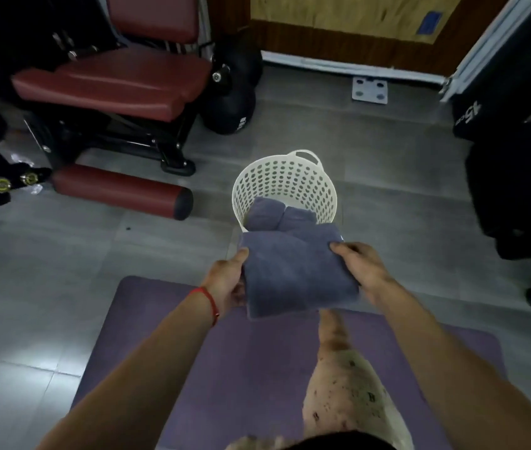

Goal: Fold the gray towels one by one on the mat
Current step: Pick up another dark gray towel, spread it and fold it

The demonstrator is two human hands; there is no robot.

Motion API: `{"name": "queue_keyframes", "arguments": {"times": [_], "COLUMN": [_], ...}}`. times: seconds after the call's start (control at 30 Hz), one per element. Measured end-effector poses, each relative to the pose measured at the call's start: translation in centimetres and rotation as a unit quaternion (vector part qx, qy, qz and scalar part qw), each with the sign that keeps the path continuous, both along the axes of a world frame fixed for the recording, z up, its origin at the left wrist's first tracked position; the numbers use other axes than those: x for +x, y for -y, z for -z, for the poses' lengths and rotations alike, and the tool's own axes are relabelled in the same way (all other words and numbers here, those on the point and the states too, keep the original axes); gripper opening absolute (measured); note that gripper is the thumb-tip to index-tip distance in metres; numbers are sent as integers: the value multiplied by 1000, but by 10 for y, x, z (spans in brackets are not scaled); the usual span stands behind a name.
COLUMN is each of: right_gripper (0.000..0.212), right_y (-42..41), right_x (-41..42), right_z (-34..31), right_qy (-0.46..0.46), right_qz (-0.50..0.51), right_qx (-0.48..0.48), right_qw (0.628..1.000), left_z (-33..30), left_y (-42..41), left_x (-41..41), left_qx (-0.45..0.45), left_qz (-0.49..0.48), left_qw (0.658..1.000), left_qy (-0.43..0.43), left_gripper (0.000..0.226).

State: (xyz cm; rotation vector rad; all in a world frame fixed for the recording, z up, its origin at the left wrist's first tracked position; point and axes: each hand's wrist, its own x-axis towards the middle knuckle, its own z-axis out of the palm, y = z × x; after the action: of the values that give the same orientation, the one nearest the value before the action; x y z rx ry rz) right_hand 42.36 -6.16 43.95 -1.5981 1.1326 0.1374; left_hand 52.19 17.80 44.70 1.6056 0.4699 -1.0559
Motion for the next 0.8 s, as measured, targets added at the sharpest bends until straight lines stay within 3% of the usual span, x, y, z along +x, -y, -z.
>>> {"name": "queue_keyframes", "arguments": {"times": [0.1, 0.2, 0.27, 0.5, 0.63, 0.8], "right_gripper": [22, 41, 39, 33, 42, 52], "right_y": [62, 124, 159, 223, 243, 248], "right_x": [90, 173, 218, 320, 365, 416], "right_z": [52, 113, 144, 184, 238, 353], "right_qy": [-3, -4, -17, -86, -122, -126], "right_qz": [-66, -130, -184, -305, -345, -392], "right_qx": [-18, -35, -24, -1, 13, -16], "right_qw": [998, 991, 982, 949, 930, 911], "left_z": [40, 78, 98, 148, 220, 352], "left_y": [58, 123, 164, 231, 248, 261], "left_x": [58, 106, 133, 193, 223, 251], "left_qx": [12, 33, 60, 123, 128, 117], "left_qz": [-52, -132, -177, -280, -308, -354], "left_qw": [998, 990, 980, 943, 930, 914], "left_qy": [-21, -46, -66, -135, -152, -162], "left_gripper": [49, 43, 39, 42, 42, 35]}}
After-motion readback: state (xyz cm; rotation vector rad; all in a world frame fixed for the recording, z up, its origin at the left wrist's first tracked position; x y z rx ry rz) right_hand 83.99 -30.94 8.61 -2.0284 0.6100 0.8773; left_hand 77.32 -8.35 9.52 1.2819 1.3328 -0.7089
